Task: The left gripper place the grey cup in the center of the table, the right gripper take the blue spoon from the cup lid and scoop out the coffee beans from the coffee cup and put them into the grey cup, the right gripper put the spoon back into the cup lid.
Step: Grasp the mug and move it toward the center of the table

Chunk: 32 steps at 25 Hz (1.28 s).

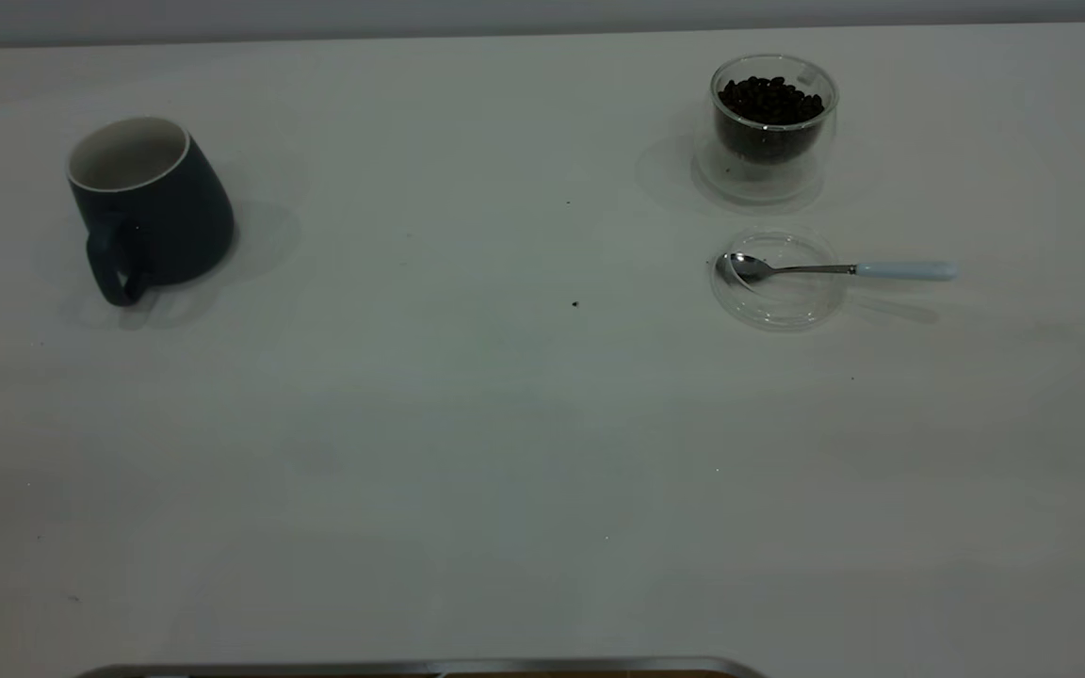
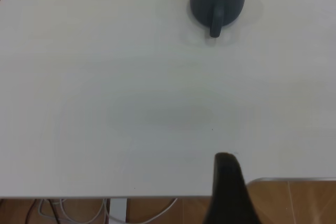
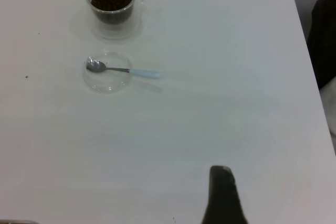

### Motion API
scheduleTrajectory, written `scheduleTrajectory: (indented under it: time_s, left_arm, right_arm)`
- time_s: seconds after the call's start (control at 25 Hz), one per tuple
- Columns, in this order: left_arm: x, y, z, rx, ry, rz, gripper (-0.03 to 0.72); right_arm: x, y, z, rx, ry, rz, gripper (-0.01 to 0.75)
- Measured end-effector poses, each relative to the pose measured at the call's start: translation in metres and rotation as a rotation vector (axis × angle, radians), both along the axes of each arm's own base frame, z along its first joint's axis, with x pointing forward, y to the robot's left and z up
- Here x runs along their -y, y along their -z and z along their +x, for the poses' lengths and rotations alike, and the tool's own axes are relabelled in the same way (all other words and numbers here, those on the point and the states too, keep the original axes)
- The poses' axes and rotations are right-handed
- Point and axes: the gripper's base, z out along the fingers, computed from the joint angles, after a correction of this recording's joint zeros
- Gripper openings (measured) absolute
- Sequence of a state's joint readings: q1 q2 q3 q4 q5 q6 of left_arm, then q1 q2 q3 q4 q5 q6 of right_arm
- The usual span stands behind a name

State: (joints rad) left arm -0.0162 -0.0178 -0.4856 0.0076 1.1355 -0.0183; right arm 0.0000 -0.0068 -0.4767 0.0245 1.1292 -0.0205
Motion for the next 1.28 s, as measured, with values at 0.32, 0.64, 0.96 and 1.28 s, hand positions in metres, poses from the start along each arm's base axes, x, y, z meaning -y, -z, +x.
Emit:
scheduleTrajectory:
  time_s: [0.32, 0.64, 0.96, 1.28]
  left_arm:
    - [0.0, 0.0, 0.0, 0.0, 0.0, 0.0, 0.567]
    - [0.0, 0.0, 0.0, 0.0, 0.0, 0.0, 0.567]
    - [0.0, 0.0, 0.0, 0.0, 0.0, -0.002, 0.567]
    - [0.001, -0.055, 0.042, -0.093, 0.002, -0.017, 0.567]
  right_arm:
    - [0.0, 0.0, 0.0, 0.0, 0.0, 0.0, 0.565]
    - [0.0, 0.0, 0.0, 0.0, 0.0, 0.0, 0.565]
    - [0.0, 0.0, 0.0, 0.0, 0.0, 0.0, 0.565]
    - [0.0, 0.0, 0.0, 0.0, 0.0, 0.001, 0.565]
